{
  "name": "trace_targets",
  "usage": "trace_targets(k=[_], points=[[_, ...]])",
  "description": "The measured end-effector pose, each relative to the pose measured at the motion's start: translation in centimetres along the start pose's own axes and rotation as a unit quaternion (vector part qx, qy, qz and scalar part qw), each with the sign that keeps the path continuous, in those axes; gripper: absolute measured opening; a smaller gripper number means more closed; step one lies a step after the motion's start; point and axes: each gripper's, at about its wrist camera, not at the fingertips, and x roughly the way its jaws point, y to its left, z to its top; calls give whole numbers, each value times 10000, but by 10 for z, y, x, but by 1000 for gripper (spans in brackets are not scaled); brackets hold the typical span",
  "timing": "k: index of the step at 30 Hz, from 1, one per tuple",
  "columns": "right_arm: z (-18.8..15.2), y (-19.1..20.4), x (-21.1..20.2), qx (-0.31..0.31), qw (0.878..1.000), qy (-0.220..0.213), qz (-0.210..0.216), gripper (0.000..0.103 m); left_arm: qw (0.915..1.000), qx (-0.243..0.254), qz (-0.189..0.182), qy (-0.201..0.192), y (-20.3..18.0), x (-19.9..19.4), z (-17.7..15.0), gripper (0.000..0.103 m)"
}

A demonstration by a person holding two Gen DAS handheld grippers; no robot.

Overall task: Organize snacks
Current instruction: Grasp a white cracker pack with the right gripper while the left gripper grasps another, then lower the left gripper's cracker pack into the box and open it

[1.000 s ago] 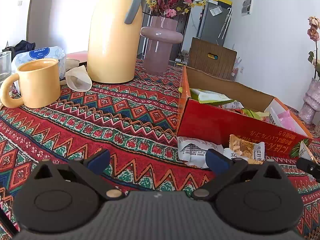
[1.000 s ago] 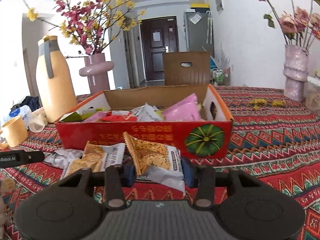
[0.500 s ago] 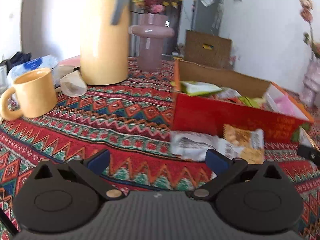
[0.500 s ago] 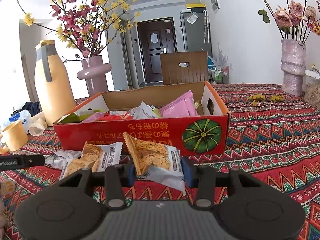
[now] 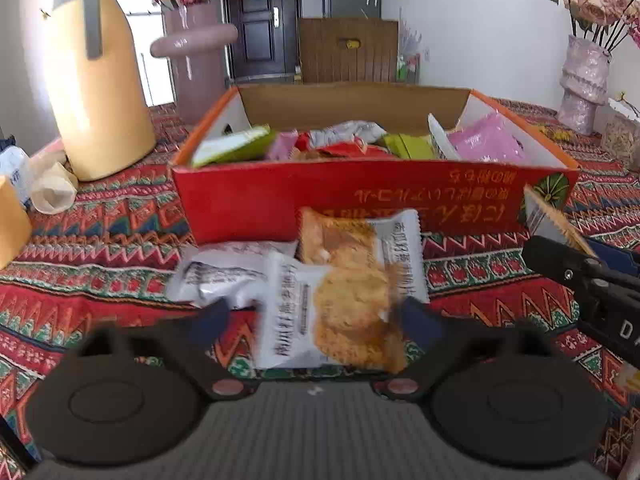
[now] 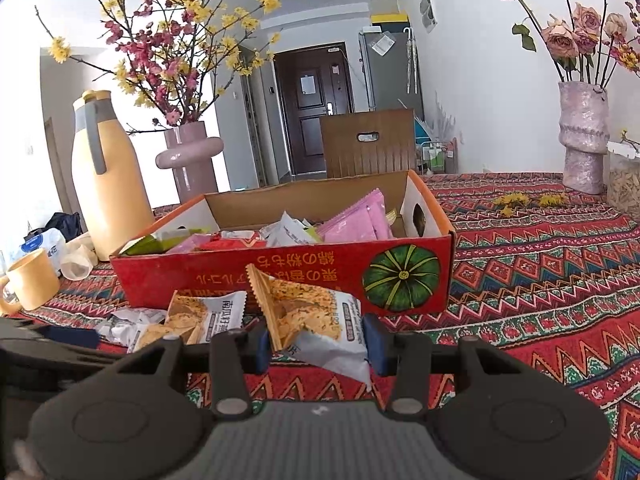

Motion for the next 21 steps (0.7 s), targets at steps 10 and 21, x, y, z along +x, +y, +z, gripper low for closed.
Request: trace_targets(k=[10,21], points=[[-1,3,1,-76,9999,73,90,16,9992,-60,-356,-158,15,-22,2,18],[13,3,-21,-140,9994,-264,160,7,9963,111,-391,-764,22,-56,38,18]])
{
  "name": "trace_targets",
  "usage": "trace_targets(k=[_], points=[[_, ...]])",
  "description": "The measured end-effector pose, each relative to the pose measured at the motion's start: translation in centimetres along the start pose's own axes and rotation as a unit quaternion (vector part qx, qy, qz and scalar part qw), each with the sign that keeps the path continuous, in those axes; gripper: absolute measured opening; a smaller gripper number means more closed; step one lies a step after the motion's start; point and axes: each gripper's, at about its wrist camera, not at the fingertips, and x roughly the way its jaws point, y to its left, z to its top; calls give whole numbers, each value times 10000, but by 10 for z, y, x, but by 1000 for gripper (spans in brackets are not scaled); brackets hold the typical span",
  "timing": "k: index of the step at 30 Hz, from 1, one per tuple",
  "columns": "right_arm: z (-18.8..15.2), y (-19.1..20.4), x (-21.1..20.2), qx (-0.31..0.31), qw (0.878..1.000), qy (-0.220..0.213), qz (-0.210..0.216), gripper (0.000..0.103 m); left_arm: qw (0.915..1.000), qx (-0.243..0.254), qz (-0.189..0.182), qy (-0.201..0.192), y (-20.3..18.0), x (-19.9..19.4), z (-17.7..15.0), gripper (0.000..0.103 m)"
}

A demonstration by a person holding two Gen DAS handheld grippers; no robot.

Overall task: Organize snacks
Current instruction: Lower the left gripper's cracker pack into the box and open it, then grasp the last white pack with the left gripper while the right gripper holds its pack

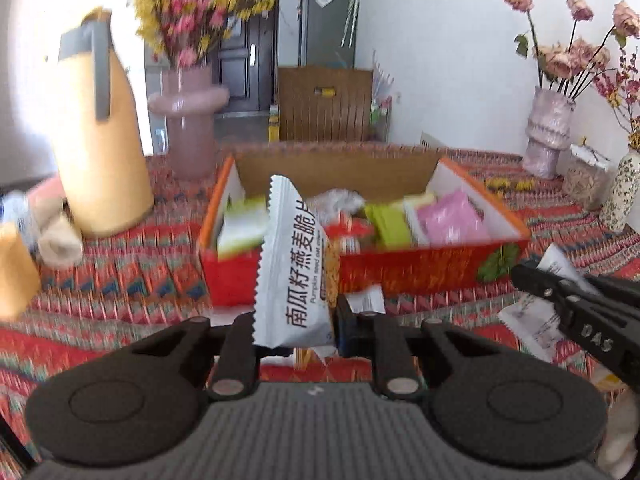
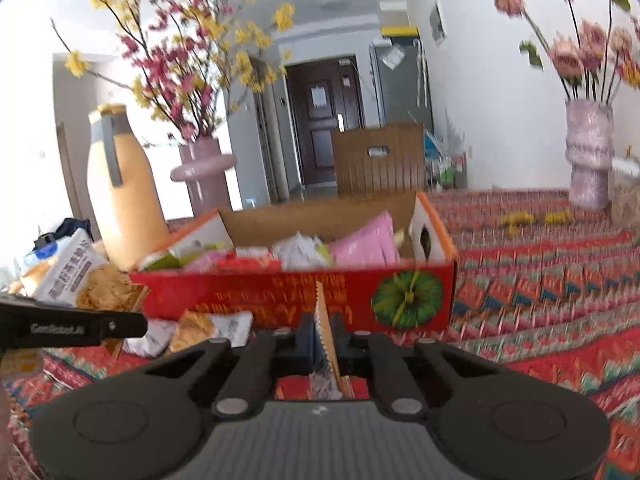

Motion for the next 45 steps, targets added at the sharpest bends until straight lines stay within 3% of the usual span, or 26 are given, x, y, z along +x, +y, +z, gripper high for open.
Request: trace_targets(k=[5,10,11,12,14,16,18,19,20,24,28,32,36,45], points=[[46,3,6,-322,9987,-346,-171,7,9997,-7,93,-212,-5,20,45,18],[87,-1,59,-292,9984,-279,-400,7,9991,-142,372,-176,-9,58,73,19],[91,-2,71,-240,9985,-233,-438,8,9989,-156,409,-136,-9,65,76,24],[94,-5,85,-155,9985,-156,-501,8,9988,-175,459,-83,-9,73,78,32],[95,-12,104,-22,9986,74,-521,13,9983,-226,536,-12,-6,82,77,85],[94,-18,114,156,9981,199,-565,21,9973,-196,652,-275,0,76,72,103],[92,-22,111,171,9985,149,-495,50,9969,-263,633,-374,7,72,70,103],[91,-23,107,156,9985,75,-526,73,9971,-355,570,-353,11,69,69,103],[91,-23,102,158,9982,-29,-574,86,9970,-455,525,-343,16,66,68,103],[91,-24,78,251,9985,-200,-450,93,9958,-522,593,-467,33,47,57,103],[80,-10,52,23,9997,-62,-228,94,9950,-520,756,-400,51,30,38,103],[54,24,42,-427,9981,423,134,94,9943,-522,903,-211,70,22,15,103],[26,60,60,-600,9904,1167,437,94,9926,-546,1082,-94,86,13,-1,103],[11,96,115,-186,9861,1639,-213,91,9917,-646,1113,-5,103,-5,-20,103]])
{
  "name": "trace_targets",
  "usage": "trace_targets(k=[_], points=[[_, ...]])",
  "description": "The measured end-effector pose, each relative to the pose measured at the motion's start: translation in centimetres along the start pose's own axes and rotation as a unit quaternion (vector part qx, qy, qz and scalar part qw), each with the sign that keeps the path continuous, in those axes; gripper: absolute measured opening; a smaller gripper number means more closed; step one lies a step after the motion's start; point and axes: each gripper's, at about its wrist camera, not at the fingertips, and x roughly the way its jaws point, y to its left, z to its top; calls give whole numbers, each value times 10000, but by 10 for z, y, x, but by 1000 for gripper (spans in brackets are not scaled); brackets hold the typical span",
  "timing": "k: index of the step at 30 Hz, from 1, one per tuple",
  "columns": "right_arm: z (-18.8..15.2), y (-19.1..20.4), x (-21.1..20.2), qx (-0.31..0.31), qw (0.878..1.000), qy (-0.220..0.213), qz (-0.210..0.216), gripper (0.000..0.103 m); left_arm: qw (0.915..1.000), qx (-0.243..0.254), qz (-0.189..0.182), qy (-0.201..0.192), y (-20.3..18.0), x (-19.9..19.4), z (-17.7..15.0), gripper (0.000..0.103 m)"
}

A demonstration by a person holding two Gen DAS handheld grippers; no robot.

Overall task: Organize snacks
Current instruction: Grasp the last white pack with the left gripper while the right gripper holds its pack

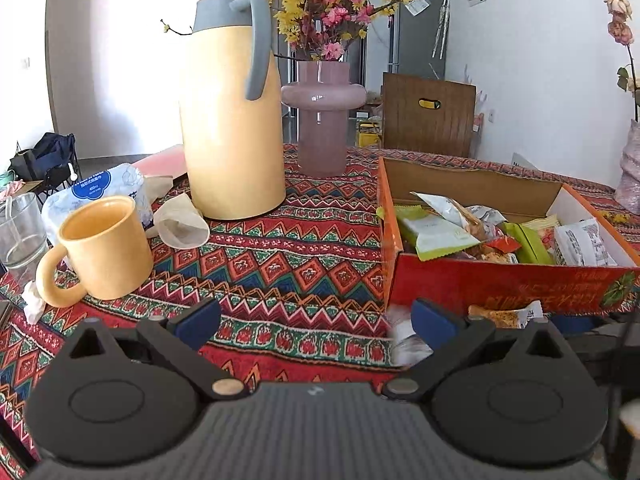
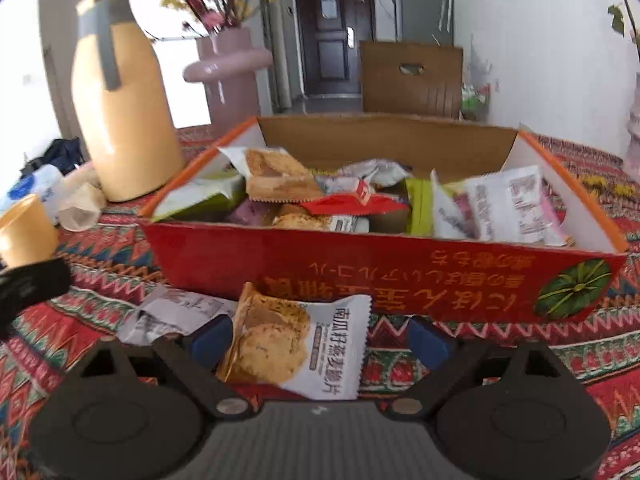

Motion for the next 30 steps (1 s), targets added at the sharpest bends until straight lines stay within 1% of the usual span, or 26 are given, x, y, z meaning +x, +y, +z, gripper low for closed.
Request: trace_targets(k=[1,2,3,4,5,6,7,8,11,16,17,19,20,21,23,24,25,26,28,30], points=[[0,1,5,21,10000,74,-22,87,10000,-5,-15,14,-1,1,-1,103],[-1,1,9,9,9999,161,-9,79,10000,-11,-31,41,-1,2,-2,103],[-4,4,8,-98,9999,105,-83,72,10000,-14,-39,70,-4,4,-2,103],[-7,5,4,-183,9998,58,-65,58,9999,-19,-41,104,-6,7,-2,103],[-8,4,1,-192,9998,53,44,49,9999,-28,-57,143,-9,9,-2,103],[-9,3,-4,-172,9998,41,133,42,9998,-28,-96,169,-12,12,-2,103],[-10,1,-9,-180,9997,15,156,38,9997,-24,-130,197,-16,15,-2,103],[-12,-1,-14,-204,9996,-33,174,36,9996,-17,-155,222,-19,17,-2,103],[-14,-8,-25,-248,9994,-181,164,35,9989,48,-259,376,-36,28,-4,103],[-22,-35,-44,-88,9988,-463,117,35,9966,327,-407,633,-75,48,-7,103],[-23,-42,-49,-40,9986,-513,102,35,9963,378,-374,681,-83,51,-8,103],[-25,-57,-57,79,9981,-618,36,35,9954,481,-157,818,-95,60,-11,103],[-25,-63,-59,126,9978,-650,5,35,9947,504,-64,899,-100,64,-13,101],[-26,-70,-63,183,9975,-685,-35,35,9939,493,-51,984,-103,67,-15,99],[-28,-80,-65,265,9971,-715,-87,35,9928,399,-108,1124,-103,70,-18,77],[-29,-85,-67,293,9969,-727,-104,35,9930,339,-215,1115,-102,68,-18,71],[-31,-89,-69,314,9966,-753,-116,35,9930,342,-259,1098,-102,66,-18,68],[-33,-93,-71,342,9962,-788,-115,35,9934,357,-283,1057,-103,63,-18,61],[-38,-101,-74,415,9958,-815,-85,35,9933,402,-393,1014,-105,59,-19,54],[-42,-106,-73,486,9955,-817,-52,35,9935,477,-406,951,-106,53,-20,54]])
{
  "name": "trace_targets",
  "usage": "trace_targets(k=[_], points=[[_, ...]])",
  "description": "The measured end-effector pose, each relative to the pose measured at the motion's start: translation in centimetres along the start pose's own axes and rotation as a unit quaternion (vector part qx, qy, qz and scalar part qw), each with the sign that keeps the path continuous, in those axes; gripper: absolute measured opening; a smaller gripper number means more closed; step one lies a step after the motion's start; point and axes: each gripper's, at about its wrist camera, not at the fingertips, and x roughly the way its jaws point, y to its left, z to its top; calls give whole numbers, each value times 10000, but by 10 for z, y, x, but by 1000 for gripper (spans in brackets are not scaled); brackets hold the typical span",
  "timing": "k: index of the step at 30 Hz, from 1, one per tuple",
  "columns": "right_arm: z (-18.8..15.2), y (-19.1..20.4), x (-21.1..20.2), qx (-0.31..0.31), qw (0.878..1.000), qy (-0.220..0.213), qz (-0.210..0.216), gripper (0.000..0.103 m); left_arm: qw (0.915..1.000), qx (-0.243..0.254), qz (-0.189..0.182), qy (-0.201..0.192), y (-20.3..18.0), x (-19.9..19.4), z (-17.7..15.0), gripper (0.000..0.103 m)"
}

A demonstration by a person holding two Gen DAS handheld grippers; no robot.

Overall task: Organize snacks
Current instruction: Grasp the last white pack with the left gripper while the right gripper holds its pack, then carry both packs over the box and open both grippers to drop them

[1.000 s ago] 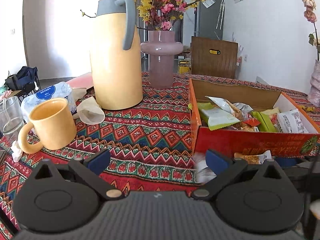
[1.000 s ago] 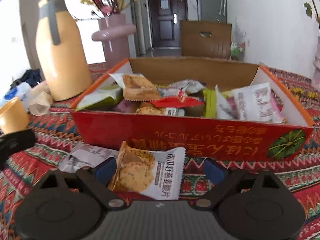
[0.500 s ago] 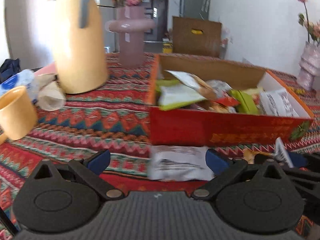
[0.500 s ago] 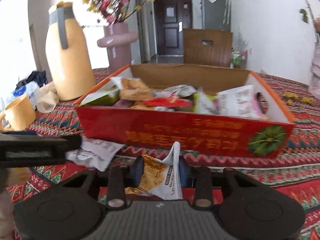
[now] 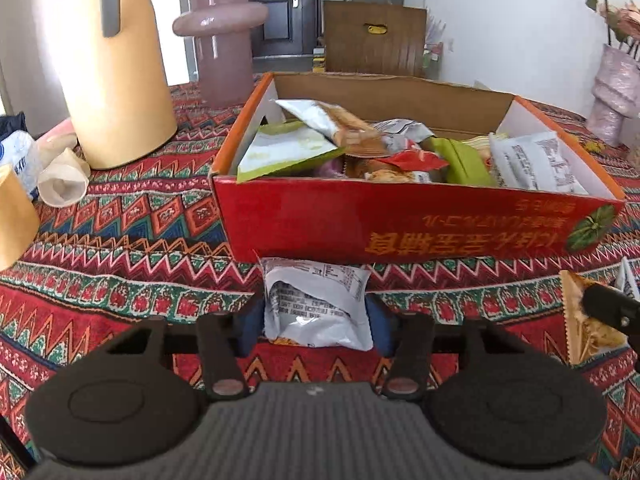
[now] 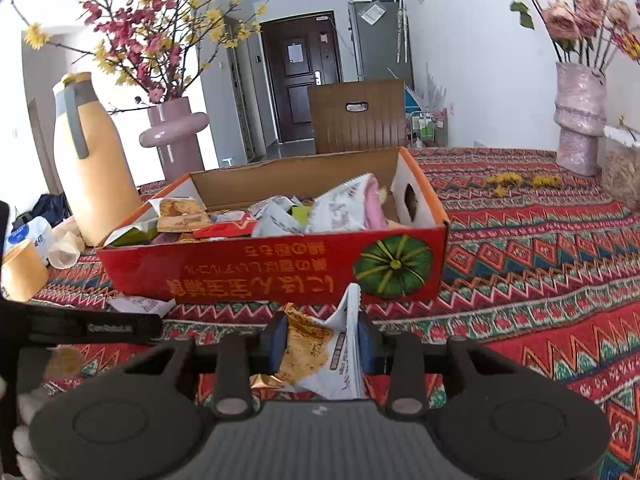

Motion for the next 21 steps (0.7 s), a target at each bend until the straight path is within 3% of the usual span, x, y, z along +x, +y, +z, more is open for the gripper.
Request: trace_targets(k=[7,11,16,21], points=[[-4,-2,-5,54,10000,-52,54,35,9990,118,-267,-352,1,-31,-3,52],[5,0,-15,-39,9993,-340,153,35,9938,204,-566,-933,-3,-65,7,52],[44,11,-9,-276,9960,-846,122,35,9873,134,-539,-1485,-8,-80,48,53],[88,20,19,-380,9935,-1069,38,35,9882,-9,-365,-1487,-12,-56,79,54]])
